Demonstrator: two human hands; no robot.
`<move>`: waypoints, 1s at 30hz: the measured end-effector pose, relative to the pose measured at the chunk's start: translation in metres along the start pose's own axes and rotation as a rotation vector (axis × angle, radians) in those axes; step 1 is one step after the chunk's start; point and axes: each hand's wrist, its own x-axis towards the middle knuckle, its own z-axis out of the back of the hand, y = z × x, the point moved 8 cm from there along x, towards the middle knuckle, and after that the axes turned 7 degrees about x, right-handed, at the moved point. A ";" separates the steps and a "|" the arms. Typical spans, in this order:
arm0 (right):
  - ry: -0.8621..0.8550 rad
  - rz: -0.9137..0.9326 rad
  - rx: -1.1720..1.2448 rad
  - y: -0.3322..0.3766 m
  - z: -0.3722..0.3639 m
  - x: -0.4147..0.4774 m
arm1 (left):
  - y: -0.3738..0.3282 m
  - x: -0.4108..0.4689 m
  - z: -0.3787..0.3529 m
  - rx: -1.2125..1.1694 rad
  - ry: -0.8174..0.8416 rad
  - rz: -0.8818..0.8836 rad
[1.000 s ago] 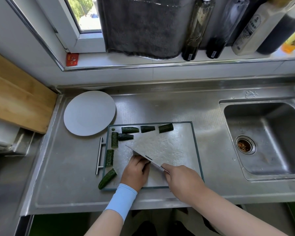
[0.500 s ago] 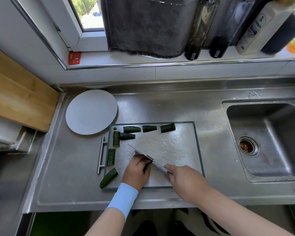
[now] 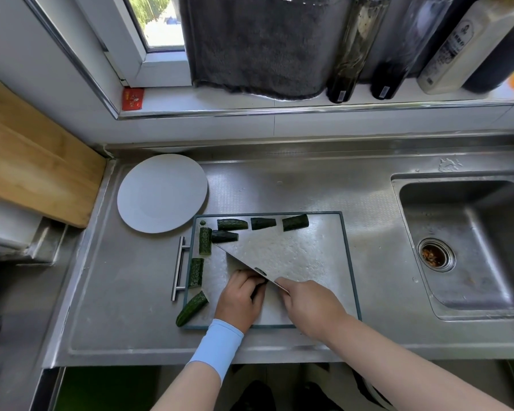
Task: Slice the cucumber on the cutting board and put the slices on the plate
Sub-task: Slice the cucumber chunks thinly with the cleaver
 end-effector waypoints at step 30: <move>0.021 -0.008 0.004 -0.005 0.004 -0.012 | -0.002 -0.002 0.003 -0.019 -0.034 -0.016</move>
